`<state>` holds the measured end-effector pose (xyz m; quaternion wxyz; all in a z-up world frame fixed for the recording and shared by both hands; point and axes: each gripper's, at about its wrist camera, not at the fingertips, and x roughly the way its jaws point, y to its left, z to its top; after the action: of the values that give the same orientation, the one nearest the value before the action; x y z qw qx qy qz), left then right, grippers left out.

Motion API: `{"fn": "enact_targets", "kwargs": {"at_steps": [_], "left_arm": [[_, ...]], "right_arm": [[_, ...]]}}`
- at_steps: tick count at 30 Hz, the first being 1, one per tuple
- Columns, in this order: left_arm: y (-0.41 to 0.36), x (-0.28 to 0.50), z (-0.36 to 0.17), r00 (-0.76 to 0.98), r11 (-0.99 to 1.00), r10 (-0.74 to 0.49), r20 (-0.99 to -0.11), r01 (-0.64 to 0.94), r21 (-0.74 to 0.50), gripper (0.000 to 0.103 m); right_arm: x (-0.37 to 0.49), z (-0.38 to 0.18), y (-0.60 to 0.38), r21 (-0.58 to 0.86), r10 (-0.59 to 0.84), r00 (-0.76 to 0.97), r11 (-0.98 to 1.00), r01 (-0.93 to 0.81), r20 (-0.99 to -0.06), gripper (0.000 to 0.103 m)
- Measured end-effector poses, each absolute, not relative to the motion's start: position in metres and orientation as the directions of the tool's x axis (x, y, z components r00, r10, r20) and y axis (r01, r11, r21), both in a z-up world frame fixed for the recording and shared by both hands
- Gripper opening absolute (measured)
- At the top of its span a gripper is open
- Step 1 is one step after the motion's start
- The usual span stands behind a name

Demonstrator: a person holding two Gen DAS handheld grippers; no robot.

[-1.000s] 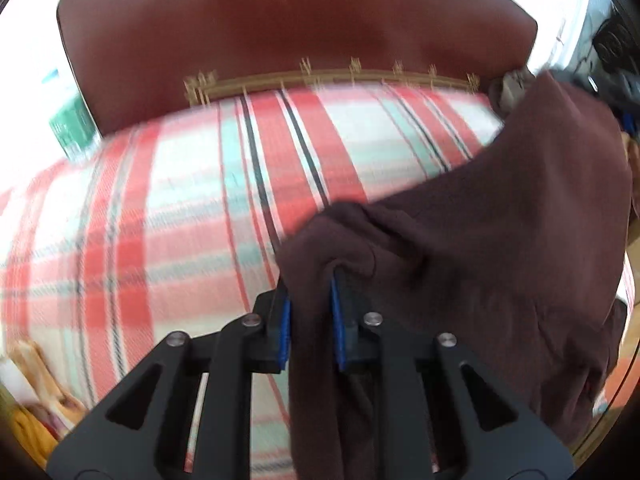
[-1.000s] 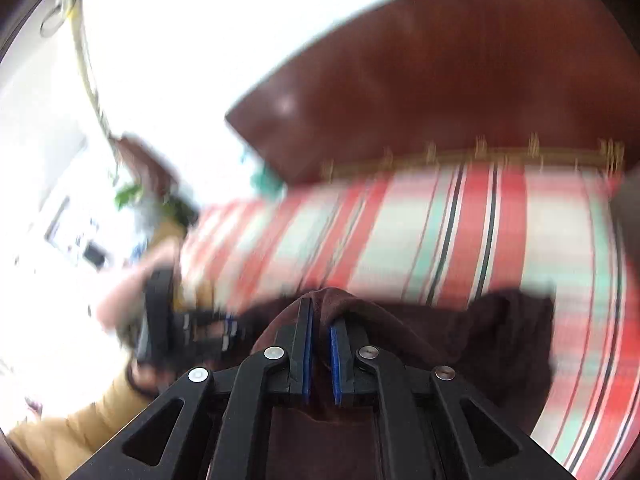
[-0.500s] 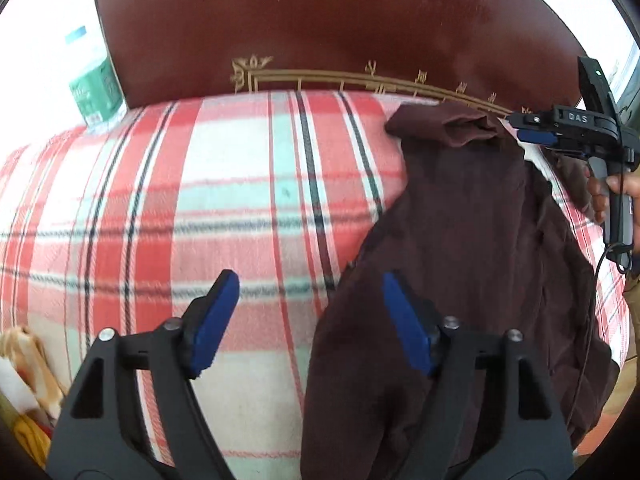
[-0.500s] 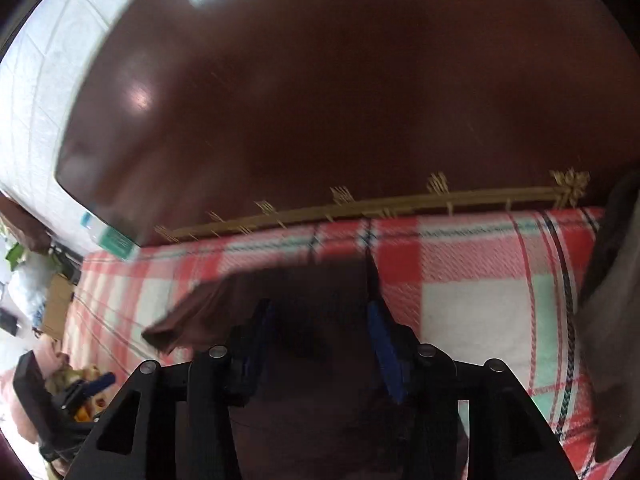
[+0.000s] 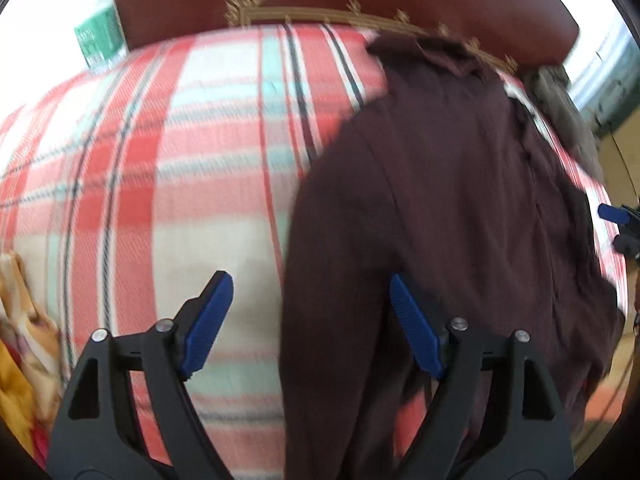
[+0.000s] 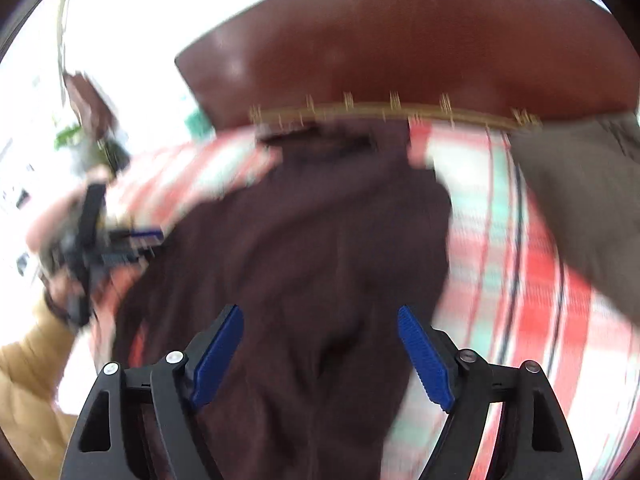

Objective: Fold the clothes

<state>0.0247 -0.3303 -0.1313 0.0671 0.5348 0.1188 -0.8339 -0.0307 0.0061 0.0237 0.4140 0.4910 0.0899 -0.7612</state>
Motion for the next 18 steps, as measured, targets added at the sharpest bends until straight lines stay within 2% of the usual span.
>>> {"fn": "enact_targets", "kwargs": {"at_steps": [6,7,8,9,10,11,12,16,18], "left_arm": [[-0.305,0.046,-0.137,-0.444,-0.981,0.025,-0.896,0.162,-0.107,0.082],[-0.301,0.047,-0.136,-0.450,-0.982,0.020,-0.893,0.157,-0.101,0.078],[-0.298,0.046,-0.135,-0.454,-0.984,0.012,-0.891,0.155,-0.092,0.073],[-0.294,0.045,-0.134,-0.454,-0.986,-0.003,-0.891,0.152,-0.074,0.057],[-0.291,0.044,-0.133,-0.455,-0.987,-0.013,-0.891,0.147,-0.060,0.035],[-0.289,0.042,-0.129,-0.459,-0.990,-0.010,-0.889,0.132,-0.057,0.022],[-0.288,0.041,-0.126,-0.463,-0.991,-0.008,-0.886,0.123,-0.055,0.016],[-0.300,0.031,-0.113,-0.503,-0.980,-0.026,-0.864,0.182,-0.077,0.016],[-0.305,0.026,-0.111,-0.515,-0.972,-0.023,-0.857,0.211,-0.101,0.016]], "right_arm": [[0.003,-0.025,0.012,0.128,-0.404,-0.223,-0.680,0.721,-0.887,0.081],[0.002,-0.034,0.010,0.112,-0.379,-0.225,-0.690,0.715,-0.898,0.070],[0.001,-0.036,0.011,0.104,-0.374,-0.236,-0.696,0.710,-0.897,0.047],[-0.001,-0.033,0.014,0.113,-0.390,-0.242,-0.697,0.708,-0.888,0.031],[-0.005,-0.027,0.018,0.135,-0.411,-0.240,-0.699,0.703,-0.879,0.009],[-0.009,-0.019,0.024,0.144,-0.426,-0.256,-0.708,0.691,-0.868,0.009],[-0.013,-0.010,0.031,0.146,-0.438,-0.281,-0.721,0.678,-0.854,0.009],[-0.042,0.023,0.073,0.237,-0.509,-0.358,-0.776,0.585,-0.783,0.007],[-0.065,0.021,0.092,0.290,-0.515,-0.369,-0.805,0.517,-0.774,0.007]]}}
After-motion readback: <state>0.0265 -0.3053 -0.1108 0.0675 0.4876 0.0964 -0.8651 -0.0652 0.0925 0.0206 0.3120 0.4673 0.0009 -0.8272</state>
